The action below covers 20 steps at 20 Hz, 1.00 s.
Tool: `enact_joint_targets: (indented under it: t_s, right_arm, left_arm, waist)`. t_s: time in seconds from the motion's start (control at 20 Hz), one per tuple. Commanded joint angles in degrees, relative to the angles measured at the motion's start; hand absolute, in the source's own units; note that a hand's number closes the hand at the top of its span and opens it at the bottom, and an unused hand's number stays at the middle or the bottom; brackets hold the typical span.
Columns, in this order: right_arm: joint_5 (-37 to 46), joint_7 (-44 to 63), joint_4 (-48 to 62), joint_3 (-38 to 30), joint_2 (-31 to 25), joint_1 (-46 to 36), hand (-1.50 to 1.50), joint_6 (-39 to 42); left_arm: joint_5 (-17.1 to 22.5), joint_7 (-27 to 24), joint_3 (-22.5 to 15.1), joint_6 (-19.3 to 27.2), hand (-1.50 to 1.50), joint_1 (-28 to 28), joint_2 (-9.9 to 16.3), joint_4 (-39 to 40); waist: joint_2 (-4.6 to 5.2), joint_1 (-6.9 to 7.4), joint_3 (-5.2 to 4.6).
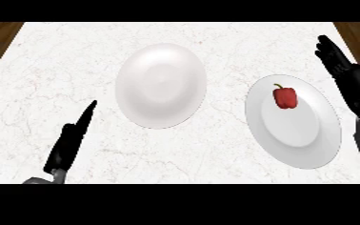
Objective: Pick the bell pepper from the plate and place it in the plate
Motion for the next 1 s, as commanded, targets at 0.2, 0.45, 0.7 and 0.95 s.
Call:
enact_joint_targets:
  t_s: [0.2,0.45,0.7,0.95]
  right_arm:
    - [-26.0,-2.2,-0.3,-15.1,16.2,-3.8,-1.50,-3.0]
    - [-17.2,-11.4,-2.4,-22.4,19.4,0.0,-1.50,-23.8]
    - [-20.6,-21.0,-13.0,-22.2,30.3,8.2,-1.50,-28.0]
    - [-18.7,-10.6,-27.8,-15.4,26.9,20.0,-1.50,-21.7]
  left_arm:
    - [-3.6,-5.8,7.6,5.3,0.00,8.2,9.7,-9.9]
    - [-3.3,-9.3,8.0,6.7,0.00,7.0,6.4,-9.4]
    - [-3.6,-11.0,7.9,5.1,0.00,8.2,6.5,-11.3]
    - [-5.4,-12.1,9.8,5.5,0.00,8.5,5.0,-10.6]
  waist:
    - [-2.31,-0.74,-0.34]
    - [-1.02,-1.69,-0.89]
    - [-0.95,-0.62,-0.82]
    - [-0.83,-0.42,-0.88]
